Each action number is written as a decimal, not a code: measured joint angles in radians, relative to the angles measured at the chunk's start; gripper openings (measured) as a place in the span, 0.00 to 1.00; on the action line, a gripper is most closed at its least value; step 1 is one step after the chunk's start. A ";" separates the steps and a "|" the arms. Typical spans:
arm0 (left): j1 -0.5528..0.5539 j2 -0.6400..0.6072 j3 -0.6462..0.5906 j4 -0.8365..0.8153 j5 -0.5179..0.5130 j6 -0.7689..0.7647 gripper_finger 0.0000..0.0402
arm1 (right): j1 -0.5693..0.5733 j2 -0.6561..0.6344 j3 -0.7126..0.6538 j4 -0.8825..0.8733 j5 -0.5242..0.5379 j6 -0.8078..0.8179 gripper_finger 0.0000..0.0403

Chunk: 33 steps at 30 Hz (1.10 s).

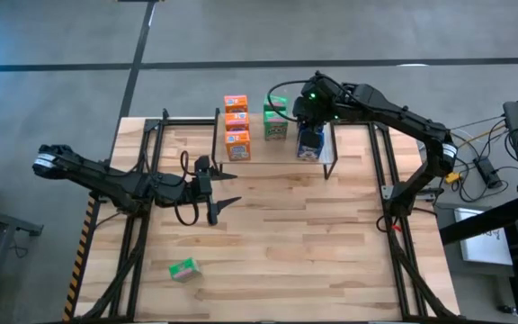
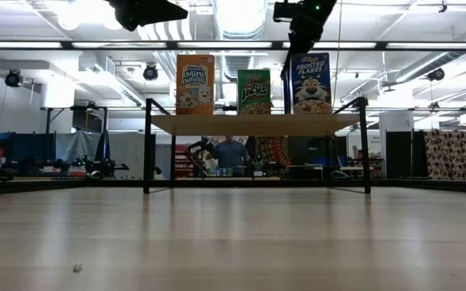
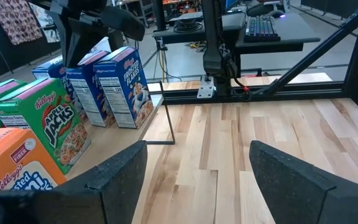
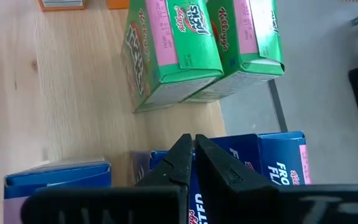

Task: Stack cereal on shelf
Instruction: Put the blue cereal box aligned with the other blue cereal box on the shelf, then put the green cereal box aligned with the other green cereal box on the shelf

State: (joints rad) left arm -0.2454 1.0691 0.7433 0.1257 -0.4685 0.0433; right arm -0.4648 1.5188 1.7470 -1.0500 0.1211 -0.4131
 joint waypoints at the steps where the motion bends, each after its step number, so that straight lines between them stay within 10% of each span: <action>1: 0.000 0.000 0.000 0.000 0.000 0.000 0.66 | 0.001 -0.001 0.000 0.001 0.000 -0.004 0.03; 14: 0.000 0.000 0.000 -0.001 0.000 0.000 0.66 | 0.009 -0.061 0.000 0.008 -0.004 0.026 0.03; 21: 0.000 0.000 0.000 -0.023 0.000 -0.013 0.66 | 0.067 -0.136 -0.020 0.021 -0.182 0.076 0.02; 33: -0.032 0.000 0.000 -0.022 0.003 -0.096 0.66 | 0.287 -0.401 -0.471 0.423 -0.182 0.100 0.02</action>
State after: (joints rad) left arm -0.2778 1.0691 0.7433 0.1035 -0.4660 -0.0529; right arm -0.1781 1.1180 1.2759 -0.6271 -0.0606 -0.3134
